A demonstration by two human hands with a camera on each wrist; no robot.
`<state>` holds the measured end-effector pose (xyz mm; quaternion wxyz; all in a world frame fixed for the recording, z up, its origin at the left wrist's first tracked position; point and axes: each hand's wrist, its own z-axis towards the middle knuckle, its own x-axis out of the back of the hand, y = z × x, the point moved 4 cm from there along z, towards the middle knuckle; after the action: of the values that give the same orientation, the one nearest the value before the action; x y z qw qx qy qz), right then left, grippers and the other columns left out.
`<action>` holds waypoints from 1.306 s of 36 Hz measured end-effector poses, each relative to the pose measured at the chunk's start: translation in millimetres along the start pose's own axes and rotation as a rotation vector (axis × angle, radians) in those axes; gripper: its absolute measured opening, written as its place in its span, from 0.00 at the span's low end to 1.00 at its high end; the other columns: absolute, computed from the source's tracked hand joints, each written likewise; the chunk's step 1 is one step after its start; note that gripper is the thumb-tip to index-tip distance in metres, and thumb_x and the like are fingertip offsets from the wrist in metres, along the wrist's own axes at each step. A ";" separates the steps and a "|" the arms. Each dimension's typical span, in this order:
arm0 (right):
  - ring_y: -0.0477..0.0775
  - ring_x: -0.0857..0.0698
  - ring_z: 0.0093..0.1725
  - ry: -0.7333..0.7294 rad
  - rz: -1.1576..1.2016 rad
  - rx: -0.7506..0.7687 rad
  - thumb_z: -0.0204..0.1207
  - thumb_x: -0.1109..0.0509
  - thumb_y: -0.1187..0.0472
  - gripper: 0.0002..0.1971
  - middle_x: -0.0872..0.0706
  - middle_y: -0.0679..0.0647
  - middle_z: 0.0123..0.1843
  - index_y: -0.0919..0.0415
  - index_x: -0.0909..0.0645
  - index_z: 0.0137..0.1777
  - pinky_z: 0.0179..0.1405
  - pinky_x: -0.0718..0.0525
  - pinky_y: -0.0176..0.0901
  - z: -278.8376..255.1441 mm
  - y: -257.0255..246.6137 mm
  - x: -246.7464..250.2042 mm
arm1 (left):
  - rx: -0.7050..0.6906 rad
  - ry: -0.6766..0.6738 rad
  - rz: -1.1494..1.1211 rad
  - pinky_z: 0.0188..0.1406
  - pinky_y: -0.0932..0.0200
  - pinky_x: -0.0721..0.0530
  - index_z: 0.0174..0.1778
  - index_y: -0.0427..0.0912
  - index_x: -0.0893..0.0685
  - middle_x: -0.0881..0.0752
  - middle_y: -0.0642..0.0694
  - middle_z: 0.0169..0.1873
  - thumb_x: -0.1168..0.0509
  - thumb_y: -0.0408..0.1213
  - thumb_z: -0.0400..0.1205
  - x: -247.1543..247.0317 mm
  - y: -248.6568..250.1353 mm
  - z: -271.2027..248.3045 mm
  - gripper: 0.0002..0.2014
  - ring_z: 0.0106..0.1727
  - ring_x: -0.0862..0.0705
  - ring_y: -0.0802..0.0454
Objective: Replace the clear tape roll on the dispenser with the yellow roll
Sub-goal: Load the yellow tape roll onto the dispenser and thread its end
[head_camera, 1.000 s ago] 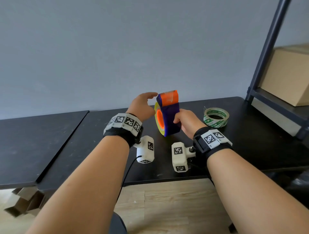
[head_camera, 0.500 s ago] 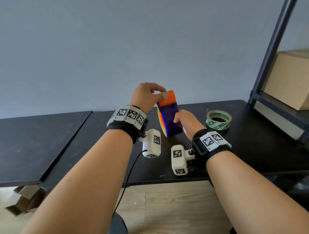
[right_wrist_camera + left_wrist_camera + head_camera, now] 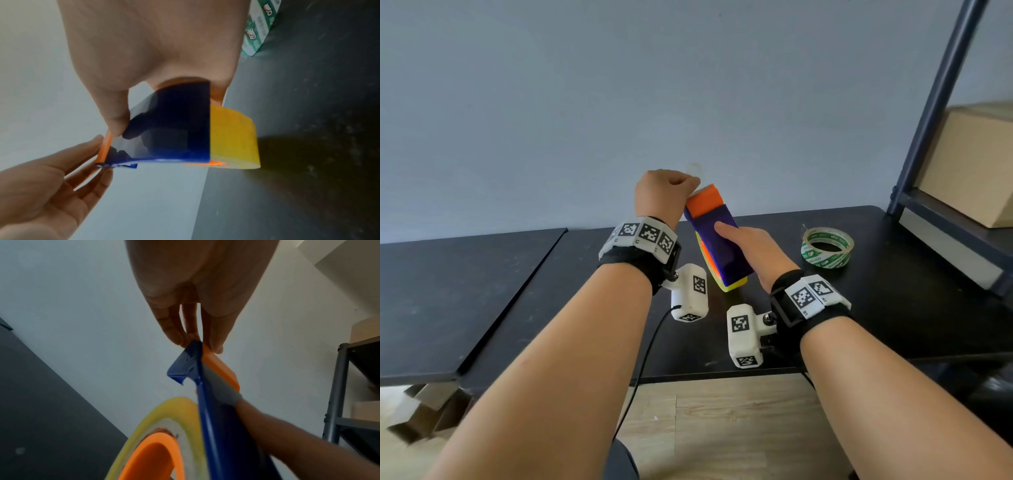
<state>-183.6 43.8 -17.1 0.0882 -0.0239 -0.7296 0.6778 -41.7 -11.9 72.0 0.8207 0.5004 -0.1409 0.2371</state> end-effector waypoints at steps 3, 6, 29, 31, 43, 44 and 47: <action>0.56 0.14 0.43 0.029 0.011 0.036 0.75 0.27 0.47 0.24 0.09 0.63 0.49 0.69 0.15 0.57 0.46 0.19 0.45 -2.7 1.3 1.9 | 0.025 0.026 -0.018 0.39 0.59 0.23 0.39 0.39 0.08 0.12 0.43 0.34 0.31 0.41 0.78 1.7 -7.1 -0.6 0.10 0.37 0.18 0.50; 0.55 0.14 0.43 0.046 0.029 0.047 0.73 0.26 0.48 0.21 0.08 0.63 0.51 0.67 0.13 0.55 0.47 0.18 0.46 -2.4 1.4 3.6 | 0.059 0.031 -0.035 0.38 0.60 0.23 0.43 0.39 0.08 0.14 0.46 0.35 0.32 0.41 0.80 4.5 -11.5 1.5 0.11 0.38 0.18 0.50; 0.55 0.17 0.38 0.098 -0.057 0.075 0.70 0.25 0.44 0.29 0.13 0.61 0.40 0.76 0.15 0.49 0.41 0.23 0.46 2.1 -2.0 4.9 | 0.094 0.055 -0.053 0.36 0.60 0.23 0.32 0.45 0.16 0.18 0.46 0.33 0.31 0.39 0.77 0.9 -19.9 6.9 0.08 0.36 0.22 0.50; 0.55 0.17 0.38 0.099 -0.060 0.075 0.70 0.25 0.44 0.29 0.13 0.61 0.39 0.76 0.15 0.48 0.41 0.23 0.47 1.6 -2.6 3.8 | 0.091 0.044 -0.054 0.37 0.59 0.23 0.32 0.45 0.16 0.18 0.47 0.33 0.31 0.38 0.77 0.7 -20.4 6.0 0.07 0.36 0.22 0.51; 0.55 0.18 0.36 0.221 -0.034 0.032 0.70 0.24 0.43 0.24 0.14 0.59 0.35 0.69 0.13 0.42 0.40 0.24 0.47 3.1 -3.8 4.6 | -0.018 -0.015 -0.029 0.61 0.44 0.20 0.36 0.43 0.08 0.14 0.46 0.51 0.29 0.42 0.75 -6.1 -19.0 0.9 0.08 0.59 0.18 0.43; 0.56 0.17 0.37 0.226 -0.021 0.027 0.70 0.24 0.43 0.26 0.14 0.59 0.36 0.71 0.13 0.44 0.41 0.23 0.48 3.3 -3.8 4.8 | -0.014 -0.019 -0.021 0.63 0.41 0.21 0.35 0.45 0.08 0.15 0.48 0.50 0.30 0.45 0.74 -6.3 -19.5 0.0 0.09 0.60 0.18 0.42; 0.56 0.15 0.39 0.232 0.005 0.006 0.70 0.24 0.43 0.25 0.11 0.58 0.37 0.70 0.13 0.45 0.42 0.21 0.47 3.0 -3.5 3.8 | -0.012 -0.033 -0.013 0.65 0.38 0.23 0.34 0.50 0.09 0.16 0.52 0.50 0.33 0.51 0.71 -6.9 -19.6 -2.0 0.11 0.61 0.19 0.42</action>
<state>-187.6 41.1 -13.5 0.1706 -0.1038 -0.7123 0.6729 -37.2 -19.5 53.0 0.8227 0.5004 -0.1525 0.2225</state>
